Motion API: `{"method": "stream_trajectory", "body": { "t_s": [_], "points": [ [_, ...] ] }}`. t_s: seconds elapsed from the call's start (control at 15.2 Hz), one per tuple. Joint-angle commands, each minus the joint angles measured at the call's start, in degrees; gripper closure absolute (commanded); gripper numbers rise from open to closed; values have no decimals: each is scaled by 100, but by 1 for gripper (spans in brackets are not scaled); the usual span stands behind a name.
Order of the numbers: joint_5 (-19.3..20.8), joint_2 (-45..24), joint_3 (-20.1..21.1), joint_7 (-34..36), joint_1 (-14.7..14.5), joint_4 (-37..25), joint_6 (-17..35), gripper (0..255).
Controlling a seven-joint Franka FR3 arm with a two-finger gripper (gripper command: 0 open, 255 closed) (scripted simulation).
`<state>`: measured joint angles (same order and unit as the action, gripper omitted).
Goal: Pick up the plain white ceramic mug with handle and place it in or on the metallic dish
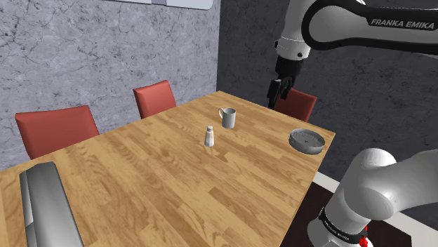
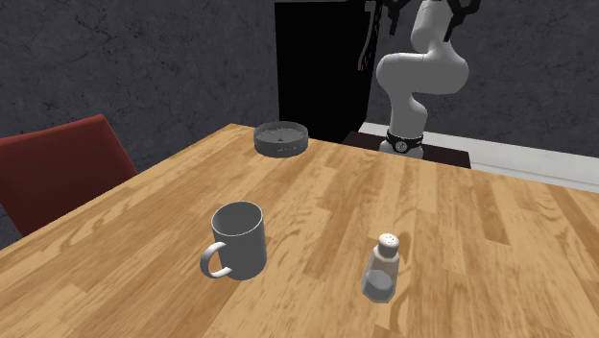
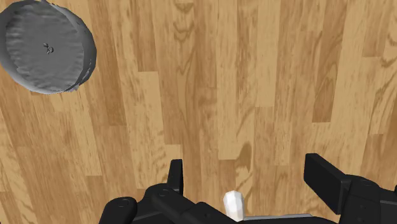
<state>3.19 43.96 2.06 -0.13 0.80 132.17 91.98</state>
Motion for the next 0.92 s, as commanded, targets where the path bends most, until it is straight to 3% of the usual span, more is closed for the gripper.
{"method": "stream_trajectory", "body": {
  "t_s": [0.0, 0.86],
  "points": [
    [0, 0, 0, 0, 0, 0, 0, 0],
    [114, -2386, -775, -1044, 93, -568, 1802, 0]
  ]
}}
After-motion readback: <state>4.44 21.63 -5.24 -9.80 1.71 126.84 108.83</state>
